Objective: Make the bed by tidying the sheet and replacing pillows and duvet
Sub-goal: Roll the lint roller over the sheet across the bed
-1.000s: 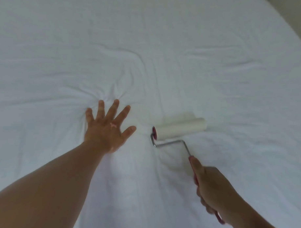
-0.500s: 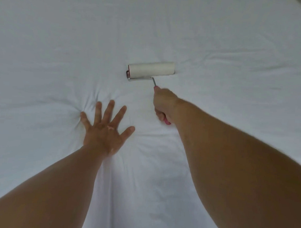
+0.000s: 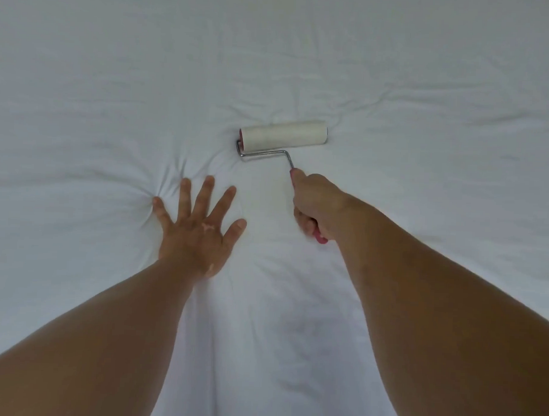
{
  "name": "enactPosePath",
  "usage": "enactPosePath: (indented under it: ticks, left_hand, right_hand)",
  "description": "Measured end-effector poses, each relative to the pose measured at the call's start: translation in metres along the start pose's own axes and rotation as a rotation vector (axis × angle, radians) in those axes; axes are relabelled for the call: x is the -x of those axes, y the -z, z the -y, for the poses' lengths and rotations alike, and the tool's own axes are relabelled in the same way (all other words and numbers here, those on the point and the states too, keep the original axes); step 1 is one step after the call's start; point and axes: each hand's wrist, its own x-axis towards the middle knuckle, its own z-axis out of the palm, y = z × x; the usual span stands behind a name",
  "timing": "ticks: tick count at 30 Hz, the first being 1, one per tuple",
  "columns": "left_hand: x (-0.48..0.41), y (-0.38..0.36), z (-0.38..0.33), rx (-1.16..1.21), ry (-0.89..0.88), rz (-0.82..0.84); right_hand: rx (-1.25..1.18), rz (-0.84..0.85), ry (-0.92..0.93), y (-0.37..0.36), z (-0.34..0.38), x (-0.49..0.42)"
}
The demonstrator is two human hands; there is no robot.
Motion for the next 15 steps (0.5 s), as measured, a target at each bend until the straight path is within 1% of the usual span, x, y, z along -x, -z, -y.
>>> enactPosePath:
  ticks: [2, 3, 7, 9, 10, 12, 15]
  left_hand:
    - [0.0, 0.002, 0.001, 0.004, -0.002, 0.006]
    - [0.0, 0.003, 0.002, 0.009, -0.004, 0.01]
    - [0.006, 0.008, 0.005, 0.006, -0.035, 0.007]
    - [0.018, 0.005, 0.005, -0.037, -0.066, -0.032]
    - [0.026, 0.002, 0.005, -0.051, -0.078, -0.042]
    - [0.046, -0.002, 0.001, -0.039, -0.09, -0.049]
    - [0.077, -0.007, -0.006, 0.001, -0.1, -0.043]
  right_hand:
    - [-0.004, 0.033, -0.061, -0.001, -0.016, 0.011]
    - [0.025, 0.02, -0.067, -0.003, -0.032, 0.021]
    - [0.196, -0.019, 0.004, -0.007, -0.129, 0.09]
    - [0.19, -0.021, -0.071, -0.009, -0.163, 0.12]
    - [0.165, -0.027, -0.113, -0.012, -0.17, 0.125]
    - [0.064, -0.03, -0.163, -0.016, -0.16, 0.115]
    - [0.041, -0.027, -0.136, -0.013, -0.111, 0.083]
